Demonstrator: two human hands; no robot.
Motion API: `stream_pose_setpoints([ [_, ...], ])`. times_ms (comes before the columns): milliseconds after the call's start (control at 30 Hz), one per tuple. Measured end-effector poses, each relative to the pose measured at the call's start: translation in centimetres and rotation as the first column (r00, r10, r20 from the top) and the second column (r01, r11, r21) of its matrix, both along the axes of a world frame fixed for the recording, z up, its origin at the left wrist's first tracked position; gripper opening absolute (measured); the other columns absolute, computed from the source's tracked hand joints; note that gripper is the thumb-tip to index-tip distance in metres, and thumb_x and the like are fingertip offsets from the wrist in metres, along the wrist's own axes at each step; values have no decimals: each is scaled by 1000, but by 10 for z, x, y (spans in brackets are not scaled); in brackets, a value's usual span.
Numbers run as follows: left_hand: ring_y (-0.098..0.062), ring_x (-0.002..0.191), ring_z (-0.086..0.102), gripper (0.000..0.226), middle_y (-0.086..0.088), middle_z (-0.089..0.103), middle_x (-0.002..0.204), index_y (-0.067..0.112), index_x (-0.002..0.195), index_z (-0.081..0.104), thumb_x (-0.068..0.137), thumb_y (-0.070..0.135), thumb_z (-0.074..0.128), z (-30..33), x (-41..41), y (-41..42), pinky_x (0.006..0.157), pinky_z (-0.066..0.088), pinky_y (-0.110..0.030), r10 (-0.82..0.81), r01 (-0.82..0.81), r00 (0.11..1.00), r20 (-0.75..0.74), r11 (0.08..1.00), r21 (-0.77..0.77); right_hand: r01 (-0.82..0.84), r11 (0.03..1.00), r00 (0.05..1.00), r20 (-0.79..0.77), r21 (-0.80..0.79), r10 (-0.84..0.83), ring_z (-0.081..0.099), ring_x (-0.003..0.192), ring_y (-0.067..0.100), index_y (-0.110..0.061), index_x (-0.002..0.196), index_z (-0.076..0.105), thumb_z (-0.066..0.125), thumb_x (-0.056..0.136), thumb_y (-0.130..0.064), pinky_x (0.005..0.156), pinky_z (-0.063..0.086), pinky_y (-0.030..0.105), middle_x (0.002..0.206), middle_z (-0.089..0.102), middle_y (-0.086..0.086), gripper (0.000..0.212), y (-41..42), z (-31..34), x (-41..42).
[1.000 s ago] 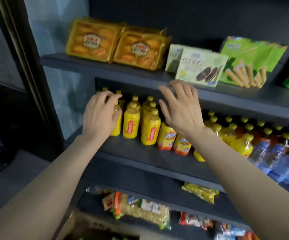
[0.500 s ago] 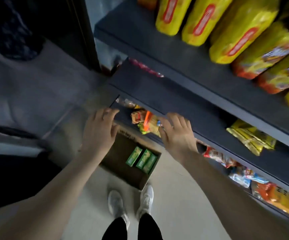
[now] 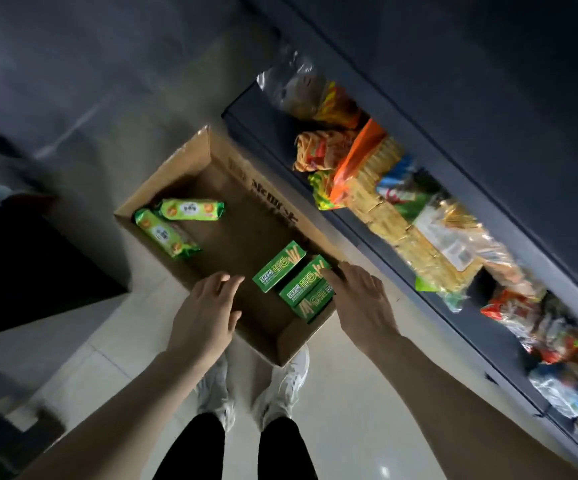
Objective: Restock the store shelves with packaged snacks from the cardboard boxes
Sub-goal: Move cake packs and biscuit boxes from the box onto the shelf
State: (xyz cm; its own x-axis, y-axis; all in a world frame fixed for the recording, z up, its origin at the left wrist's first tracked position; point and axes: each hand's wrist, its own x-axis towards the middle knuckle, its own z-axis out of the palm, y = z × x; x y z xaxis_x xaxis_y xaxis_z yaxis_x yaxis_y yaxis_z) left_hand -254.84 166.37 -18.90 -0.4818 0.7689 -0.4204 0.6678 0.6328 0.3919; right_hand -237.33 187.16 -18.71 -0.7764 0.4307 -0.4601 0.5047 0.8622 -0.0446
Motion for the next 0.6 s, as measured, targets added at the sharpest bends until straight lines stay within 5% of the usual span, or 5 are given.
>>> stream_pose_setpoints([
  [200, -24, 135, 43, 71, -6, 40, 150, 18, 154, 30, 93, 29, 65, -113, 25, 4, 104, 46, -34, 112, -101, 986, 126, 991, -92, -65, 997, 991, 116, -51, 70, 34, 143, 35, -31, 152, 36, 67, 93, -21, 115, 33, 50, 155, 36, 12, 68, 15, -108, 0],
  [433, -30, 146, 28, 83, -14, 23, 159, 17, 157, 16, 92, 27, 66, -199, 42, 44, 118, 31, -38, 12, -12, 988, 154, 1000, -6, -94, 995, 990, 105, -26, 96, 31, 145, 35, -28, 154, 32, 71, 90, -25, 113, 35, 52, 157, 34, 12, 75, 26, -186, -9],
  [600, -35, 151, 9, 97, -16, 2, 165, 18, 158, -5, 93, 27, 66, -232, 39, 69, 122, 23, -45, -126, 138, 986, 105, 984, -116, -77, 993, 991, 105, -94, 87, 20, 150, 35, -27, 156, 22, 68, 92, -22, 118, 29, 51, 162, 24, 11, 80, 23, -210, -3],
])
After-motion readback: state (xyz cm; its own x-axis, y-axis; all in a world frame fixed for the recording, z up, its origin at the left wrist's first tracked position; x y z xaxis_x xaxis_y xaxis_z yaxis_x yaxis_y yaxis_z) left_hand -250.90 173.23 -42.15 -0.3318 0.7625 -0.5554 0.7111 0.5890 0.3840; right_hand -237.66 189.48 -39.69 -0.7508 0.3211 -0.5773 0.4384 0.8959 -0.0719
